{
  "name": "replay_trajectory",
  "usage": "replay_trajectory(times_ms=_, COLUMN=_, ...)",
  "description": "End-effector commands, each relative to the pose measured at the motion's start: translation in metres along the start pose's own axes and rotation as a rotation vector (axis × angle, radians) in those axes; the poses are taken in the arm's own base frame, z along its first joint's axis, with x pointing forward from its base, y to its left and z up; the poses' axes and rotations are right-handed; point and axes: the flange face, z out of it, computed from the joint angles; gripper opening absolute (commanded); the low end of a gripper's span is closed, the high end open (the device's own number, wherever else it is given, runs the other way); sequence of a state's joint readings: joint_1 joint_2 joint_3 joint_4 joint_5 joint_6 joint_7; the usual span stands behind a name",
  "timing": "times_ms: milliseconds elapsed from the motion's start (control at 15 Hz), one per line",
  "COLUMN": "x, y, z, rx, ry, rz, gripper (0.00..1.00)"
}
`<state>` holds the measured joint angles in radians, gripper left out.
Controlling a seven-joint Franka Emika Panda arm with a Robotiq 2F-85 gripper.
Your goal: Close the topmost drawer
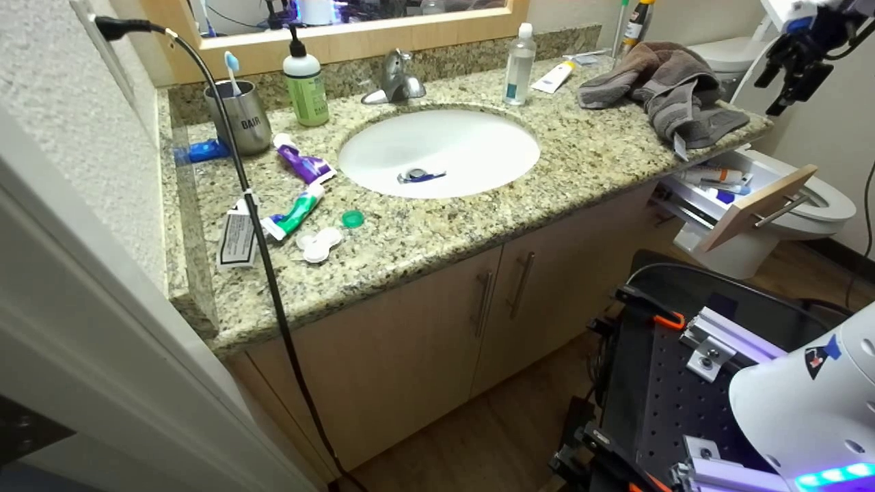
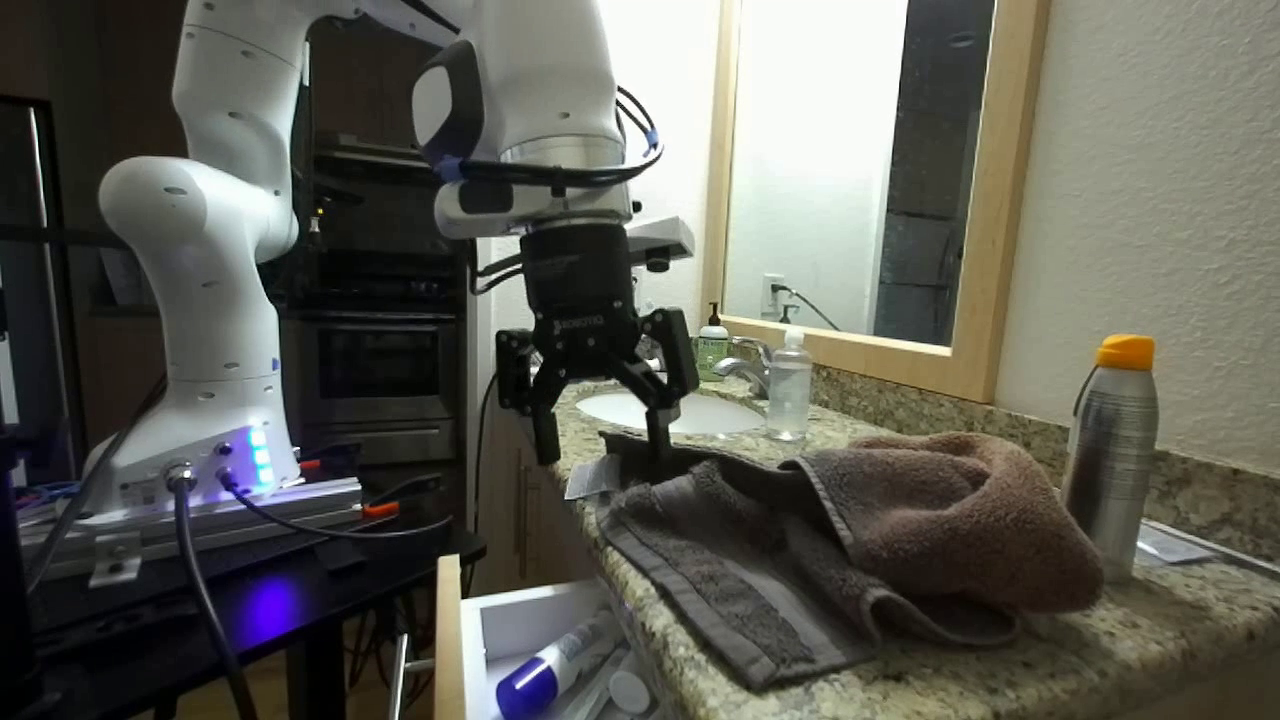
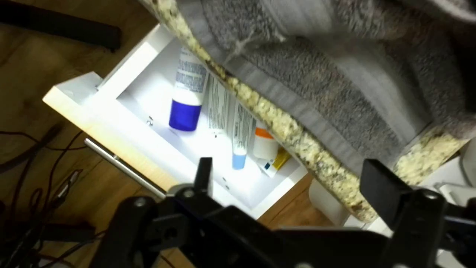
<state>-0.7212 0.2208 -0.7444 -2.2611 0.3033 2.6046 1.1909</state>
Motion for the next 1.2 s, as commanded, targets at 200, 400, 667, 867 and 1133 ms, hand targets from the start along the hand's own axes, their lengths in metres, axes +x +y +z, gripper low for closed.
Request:
replay_trajectory(times_ms=200, x=0.08, y=0.009, z=0.065, rx=-0.091, ry=0.204, rz=0.096, gripper=1.0)
replay_trajectory(times_ms=400, x=0.109, y=0.015, z=0.085, rx=-0.129, ry=0.237, rz=0.109, gripper=1.0)
replay_trajectory(times_ms=667, x=0.125, y=0.018, z=0.112, rx=-0.22, ry=0.304, rz=0.071, gripper=1.0)
replay_trajectory(times_ms=867, x=0.116, y=0.021, z=0.142, rx=-0.309, ry=0.364, rz=-0.011, gripper=1.0)
replay_trajectory(times_ms=1133, x=0.11, y=0.02, z=0.169, rx=-0.392, ry=0.416, rz=-0.068, gripper=1.0)
